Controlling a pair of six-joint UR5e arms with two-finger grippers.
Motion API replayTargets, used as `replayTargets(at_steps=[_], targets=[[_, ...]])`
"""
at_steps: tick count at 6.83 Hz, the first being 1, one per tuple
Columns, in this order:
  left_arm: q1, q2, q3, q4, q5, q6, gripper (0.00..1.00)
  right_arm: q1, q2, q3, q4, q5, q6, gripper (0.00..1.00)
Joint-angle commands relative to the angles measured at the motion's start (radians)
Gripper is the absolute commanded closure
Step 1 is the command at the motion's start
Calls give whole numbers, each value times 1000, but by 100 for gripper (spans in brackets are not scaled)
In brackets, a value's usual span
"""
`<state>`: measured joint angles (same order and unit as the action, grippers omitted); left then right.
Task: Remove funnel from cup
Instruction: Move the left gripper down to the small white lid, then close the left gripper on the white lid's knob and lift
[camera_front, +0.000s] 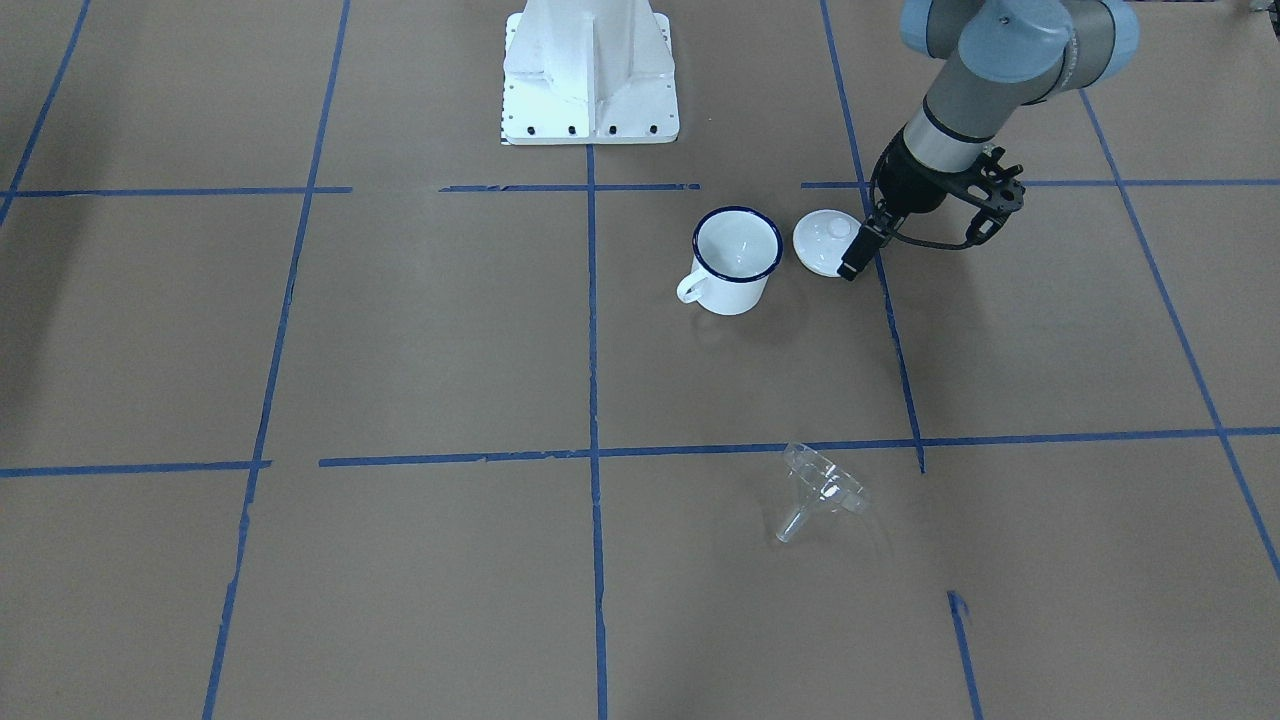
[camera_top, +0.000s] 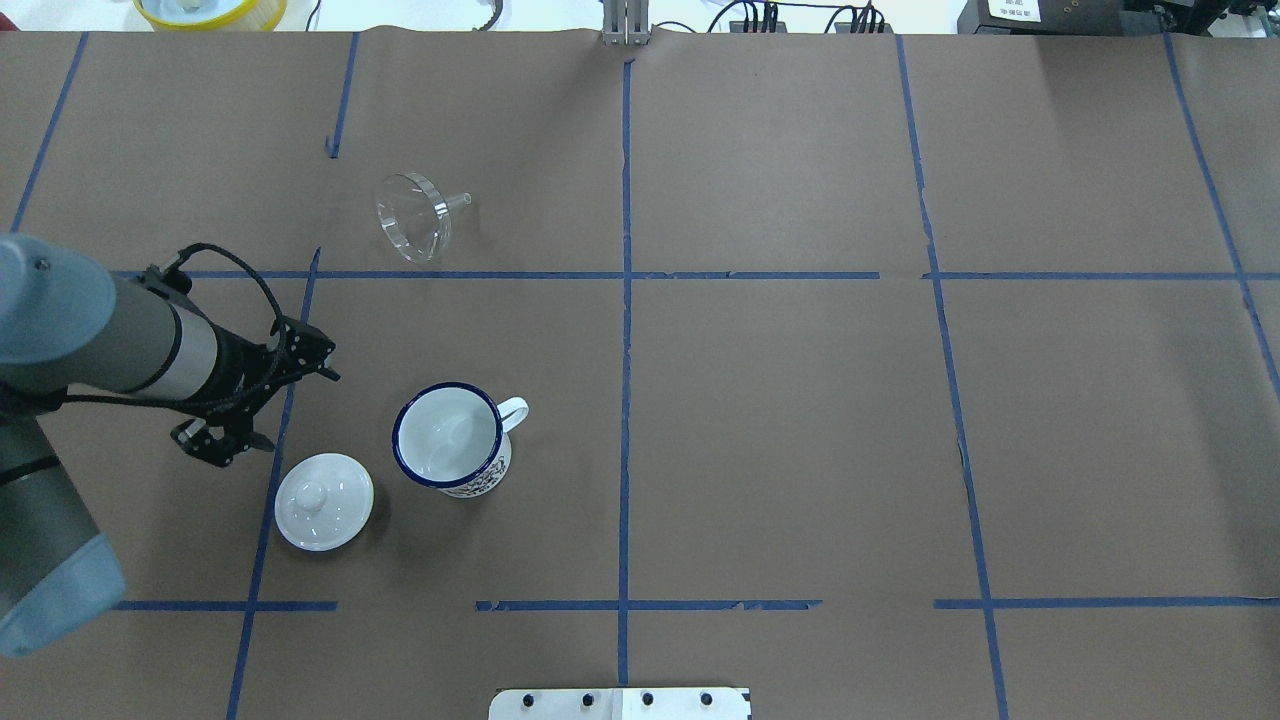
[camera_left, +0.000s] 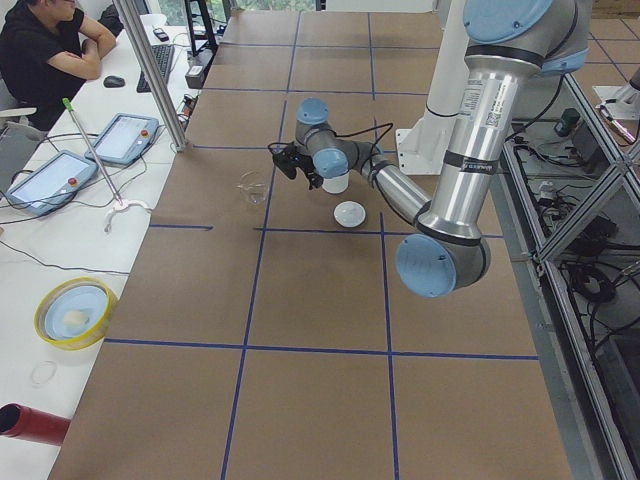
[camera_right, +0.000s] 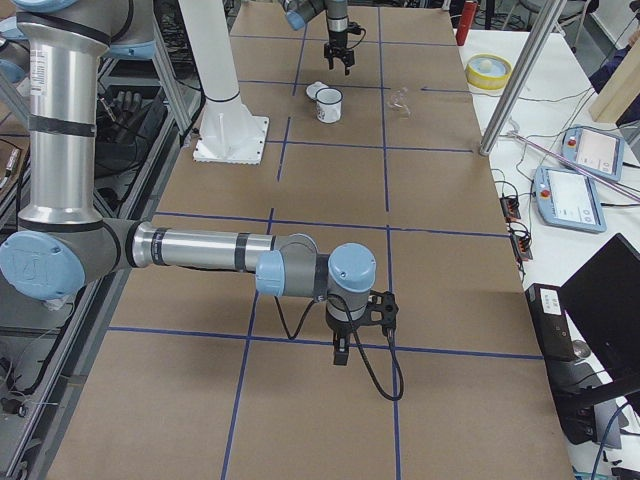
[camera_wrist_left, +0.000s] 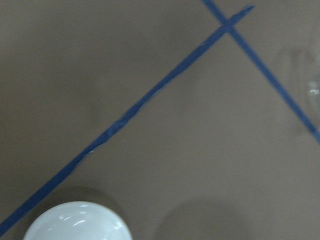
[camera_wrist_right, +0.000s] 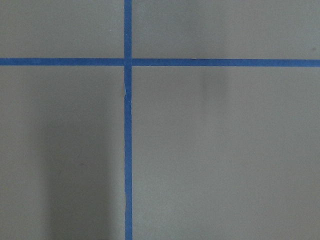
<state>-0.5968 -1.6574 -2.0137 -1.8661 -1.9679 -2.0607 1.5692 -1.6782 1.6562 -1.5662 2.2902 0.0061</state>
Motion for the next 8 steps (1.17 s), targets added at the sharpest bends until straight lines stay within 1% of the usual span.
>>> replayTargets(at_steps=[1,2,3,4,5,6,8], targets=[[170,71,-22,7,107,-146,0,0,0,1,0,0,0,0],[173,68,-22,28,112,-148,0,0,0,-1,0,0,0,0],[172,62,-25,59,113,-147,4,0,0,1,0,0,0,0],[160,59,-46,59,115,-147,4,0,0,1,0,0,0,0],[158,59,-51,59,138,-148,4,0,0,1,0,0,0,0],[155,48,-43,59,191,-147,8,0,0,-1,0,0,0,0],[161,30,-22,58,192,-148,15,0,0,1,0,0,0,0]])
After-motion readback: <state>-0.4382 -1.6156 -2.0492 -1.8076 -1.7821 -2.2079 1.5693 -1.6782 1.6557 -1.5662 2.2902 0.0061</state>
